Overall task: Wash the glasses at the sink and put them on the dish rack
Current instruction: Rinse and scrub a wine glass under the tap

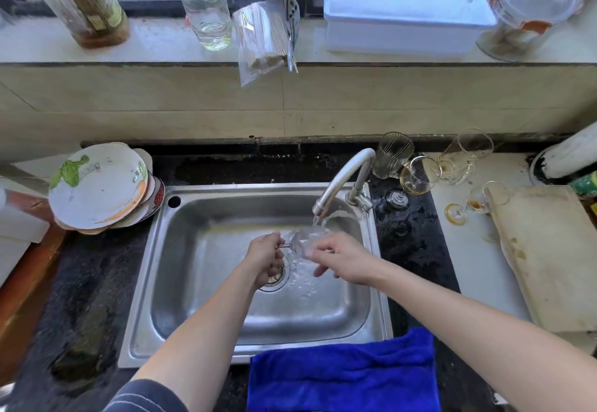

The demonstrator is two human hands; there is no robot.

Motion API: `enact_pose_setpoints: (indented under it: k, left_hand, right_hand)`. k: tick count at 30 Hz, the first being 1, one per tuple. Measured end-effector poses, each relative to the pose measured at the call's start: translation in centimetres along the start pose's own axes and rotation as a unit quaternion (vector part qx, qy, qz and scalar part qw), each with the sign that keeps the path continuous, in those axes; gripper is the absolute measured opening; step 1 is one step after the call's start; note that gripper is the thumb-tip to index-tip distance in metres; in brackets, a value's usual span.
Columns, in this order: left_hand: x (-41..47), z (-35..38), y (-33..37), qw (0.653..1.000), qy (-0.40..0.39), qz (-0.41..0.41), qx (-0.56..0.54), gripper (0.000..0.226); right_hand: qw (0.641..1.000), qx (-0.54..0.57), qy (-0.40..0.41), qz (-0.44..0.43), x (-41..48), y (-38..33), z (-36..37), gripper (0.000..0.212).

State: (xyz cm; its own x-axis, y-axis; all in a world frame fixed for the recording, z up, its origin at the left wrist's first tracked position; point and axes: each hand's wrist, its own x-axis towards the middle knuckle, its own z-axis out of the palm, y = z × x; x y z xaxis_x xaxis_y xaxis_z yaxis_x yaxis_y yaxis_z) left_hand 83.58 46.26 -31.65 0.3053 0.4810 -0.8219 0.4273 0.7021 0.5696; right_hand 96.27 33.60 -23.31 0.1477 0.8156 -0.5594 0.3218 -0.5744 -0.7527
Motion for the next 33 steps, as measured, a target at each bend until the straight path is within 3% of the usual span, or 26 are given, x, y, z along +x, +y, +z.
enact_pose_setpoints:
  k: [1, 3, 5, 9, 11, 13, 16, 18, 20, 23, 27, 29, 31, 33]
  left_hand:
    - [-0.3, -0.2, 0.1, 1.0, -0.005, -0.006, -0.002, 0.013]
    - [-0.7, -0.4, 0.4, 1.0, 0.005, -0.005, 0.01, 0.015]
    - [-1.0, -0.2, 0.6, 0.999, 0.031, 0.001, 0.024, 0.02]
    - [-1.5, 0.2, 0.7, 0.998, 0.063, 0.005, 0.025, 0.021]
    - [-1.7, 0.5, 0.8, 0.997, 0.073, 0.013, 0.037, 0.02]
    - [-2.0, 0.8, 1.0, 0.995, 0.082, 0.017, 0.045, 0.018]
    - [-2.6, 1.2, 1.5, 0.996, 0.076, 0.014, 0.052, 0.017]
    - [-2.9, 1.5, 1.7, 0.993, 0.083, 0.04, 0.08, 0.015]
    - [-3.1, 1.8, 1.8, 0.98, 0.115, 0.08, 0.139, 0.013]
    - [-3.3, 2.0, 1.7, 0.961, 0.135, 0.127, 0.204, 0.015]
    - [-4.3, 1.6, 2.4, 0.923, 0.152, 0.207, 0.286, 0.02]
    - [-4.4, 1.2, 2.4, 0.903, 0.156, 0.245, 0.316, 0.019]
    - [-4.5, 0.9, 2.0, 0.89, 0.143, 0.28, 0.331, 0.019]
    - [-4.7, 0.6, 1.9, 0.885, 0.126, 0.315, 0.319, 0.018]
  right_hand:
    - [0.999, -0.005, 0.037, 0.01, 0.1, 0.7, -0.3, 0.025]
    - [0.987, 0.016, 0.155, 0.034, 0.6, 1.7, -1.2, 0.018]
    - [0.968, -0.061, 0.243, 0.011, 1.4, 2.1, -1.0, 0.033]
    - [0.925, -0.293, 0.225, -0.094, 2.3, 2.6, 1.5, 0.054]
    - [0.925, -0.285, 0.242, -0.062, 2.9, 2.8, 1.2, 0.064]
    - [0.912, -0.305, 0.268, -0.053, 3.7, 2.4, 0.9, 0.061]
    - [0.874, -0.387, 0.26, -0.134, 4.3, 2.2, 1.8, 0.049]
    - [0.898, -0.342, 0.26, -0.097, 4.3, 1.7, 1.2, 0.056]
    - [0.893, -0.34, 0.289, -0.053, 4.6, 1.6, 0.7, 0.059]
    - [0.868, -0.429, 0.224, -0.116, 4.6, 1.9, 1.1, 0.05]
    - [0.927, -0.293, 0.235, -0.014, 4.6, 0.4, 0.1, 0.063]
    - [0.93, -0.295, 0.217, -0.021, 4.4, -0.6, 0.2, 0.062]
    - [0.95, -0.267, 0.161, -0.028, 4.7, -0.3, 0.0, 0.048]
    - [0.991, -0.098, 0.072, 0.051, 5.2, -0.9, -1.6, 0.034]
